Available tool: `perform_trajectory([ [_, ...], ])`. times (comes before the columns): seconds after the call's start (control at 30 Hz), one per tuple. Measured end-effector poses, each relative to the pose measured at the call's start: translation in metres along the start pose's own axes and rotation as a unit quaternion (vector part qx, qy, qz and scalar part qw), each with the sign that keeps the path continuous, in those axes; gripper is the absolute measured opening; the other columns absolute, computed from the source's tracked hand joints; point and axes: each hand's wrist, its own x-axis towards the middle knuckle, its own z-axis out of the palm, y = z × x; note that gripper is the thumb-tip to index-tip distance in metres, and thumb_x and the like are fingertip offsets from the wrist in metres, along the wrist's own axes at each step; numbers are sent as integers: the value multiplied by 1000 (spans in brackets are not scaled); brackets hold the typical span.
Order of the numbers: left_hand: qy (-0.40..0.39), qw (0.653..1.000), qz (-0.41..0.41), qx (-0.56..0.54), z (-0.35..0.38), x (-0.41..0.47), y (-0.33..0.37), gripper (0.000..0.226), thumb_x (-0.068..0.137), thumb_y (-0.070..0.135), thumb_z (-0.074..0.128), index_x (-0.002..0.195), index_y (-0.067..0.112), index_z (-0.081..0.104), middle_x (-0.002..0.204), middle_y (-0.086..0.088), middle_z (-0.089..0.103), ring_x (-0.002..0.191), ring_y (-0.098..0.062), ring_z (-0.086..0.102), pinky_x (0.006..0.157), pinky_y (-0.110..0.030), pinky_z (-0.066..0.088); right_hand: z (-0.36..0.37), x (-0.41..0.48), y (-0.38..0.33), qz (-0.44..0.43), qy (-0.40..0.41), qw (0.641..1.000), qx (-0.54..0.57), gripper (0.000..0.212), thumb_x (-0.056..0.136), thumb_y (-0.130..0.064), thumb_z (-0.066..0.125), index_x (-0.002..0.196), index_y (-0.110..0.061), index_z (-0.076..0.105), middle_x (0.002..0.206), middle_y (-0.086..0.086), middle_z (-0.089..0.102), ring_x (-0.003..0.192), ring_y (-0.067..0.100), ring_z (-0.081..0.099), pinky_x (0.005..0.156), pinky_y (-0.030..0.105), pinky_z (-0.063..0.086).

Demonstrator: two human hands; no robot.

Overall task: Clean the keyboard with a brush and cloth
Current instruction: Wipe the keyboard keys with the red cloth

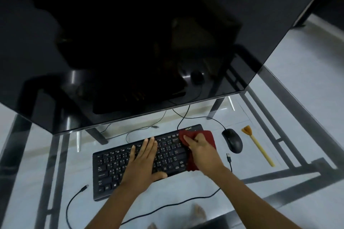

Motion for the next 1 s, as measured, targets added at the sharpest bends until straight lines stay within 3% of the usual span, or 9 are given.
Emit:
perform_trajectory([
  [0.03,4,1000,1,2,0,0,0,113,58,90,12,144,25,-22,155,9,-26,141,-8,-30,116,-42,-19,1,-2,5,-2,8,999,38,13,90,-40,62,101,-35,57,104,0,67,84,19,69,71,39,61],
  [0.1,13,1000,0,4,3,2,2,117,56,95,4,146,24,-20,157,8,-23,140,-6,-31,112,-40,-23,-6,-1,12,13,18,998,55,26,89,-46,63,91,-21,57,84,0,71,75,15,71,68,36,60],
  [0.27,43,999,12,-26,-1,17,56,114,67,93,16,152,20,-10,157,7,-18,144,-9,-23,112,-36,-23,-41,-2,53,11,67,995,72,36,102,-20,47,136,-25,54,104,-3,47,86,11,53,85,19,47],
  [0.37,39,998,15,-38,-3,41,107,106,73,87,13,152,21,-13,156,7,-22,142,-9,-26,113,-38,-22,-80,-9,91,33,102,991,81,40,103,-17,43,140,-28,49,104,-3,43,85,12,50,78,6,39],
  [0.6,50,998,6,-34,10,90,165,110,67,89,-9,153,20,-7,157,10,-19,142,-6,-25,115,-39,-19,-157,-23,169,34,57,998,16,47,94,-23,44,130,-52,44,100,-1,50,71,14,59,59,24,50],
  [0.67,47,999,0,-26,11,98,171,110,67,88,-9,153,19,-6,157,9,-19,142,-7,-25,114,-38,-20,-164,-23,193,62,68,994,-60,20,94,-46,50,114,-45,47,92,5,62,69,22,67,57,30,58],
  [0.73,40,999,-11,-18,12,103,174,106,71,85,-3,153,18,-6,157,8,-21,142,-7,-26,114,-39,-19,-154,-23,222,110,66,990,-62,35,90,-62,50,106,-32,45,81,10,66,62,25,69,50,29,59],
  [0.87,23,999,-19,-12,18,109,176,105,72,85,-3,153,17,-5,157,6,-21,143,-10,-25,115,-41,-17,-116,-32,257,116,43,990,-67,20,92,-49,55,105,-34,59,90,-2,65,69,21,67,56,41,60],
  [1.0,9,1000,-23,2,21,108,175,111,63,86,-18,151,18,-12,156,5,-25,141,-10,-29,115,-42,-19,-103,-35,259,145,42,988,-45,34,96,-27,59,129,-33,55,114,-7,57,88,11,60,77,24,58],
])
